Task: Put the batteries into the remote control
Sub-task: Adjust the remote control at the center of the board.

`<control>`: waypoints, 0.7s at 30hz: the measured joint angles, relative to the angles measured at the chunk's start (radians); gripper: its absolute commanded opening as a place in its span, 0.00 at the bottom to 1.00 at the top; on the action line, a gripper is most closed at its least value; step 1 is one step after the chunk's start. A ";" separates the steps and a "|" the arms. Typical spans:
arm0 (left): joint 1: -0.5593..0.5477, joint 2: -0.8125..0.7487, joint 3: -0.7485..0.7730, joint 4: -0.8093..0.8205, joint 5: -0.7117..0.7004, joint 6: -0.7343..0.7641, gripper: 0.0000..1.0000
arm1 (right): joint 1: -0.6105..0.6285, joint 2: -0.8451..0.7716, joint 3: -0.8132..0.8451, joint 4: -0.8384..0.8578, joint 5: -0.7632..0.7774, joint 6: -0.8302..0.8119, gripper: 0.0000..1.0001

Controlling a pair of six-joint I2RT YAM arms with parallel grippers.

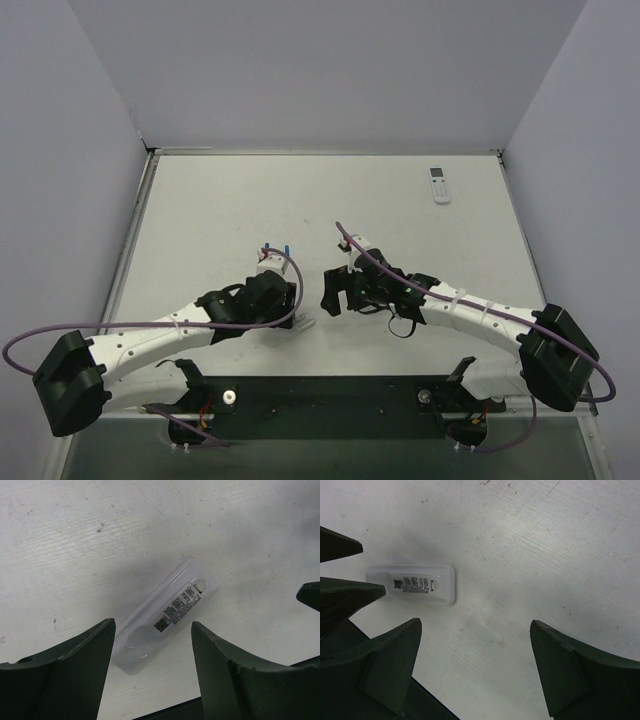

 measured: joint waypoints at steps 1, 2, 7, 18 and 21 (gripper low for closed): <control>-0.009 0.029 0.010 0.008 0.000 0.008 0.73 | 0.000 0.000 0.000 0.000 0.005 0.002 0.84; -0.018 0.056 0.018 0.013 0.001 0.016 0.73 | 0.000 0.000 -0.002 0.000 0.011 0.002 0.84; -0.039 0.166 0.037 0.031 0.001 0.037 0.71 | -0.013 -0.014 -0.014 -0.001 0.040 0.002 0.83; -0.044 0.261 0.064 0.014 -0.008 0.014 0.71 | -0.019 -0.034 -0.029 -0.010 0.044 -0.064 0.83; -0.039 0.240 0.062 0.000 -0.019 -0.019 0.71 | -0.019 -0.019 -0.007 -0.014 0.016 -0.114 0.82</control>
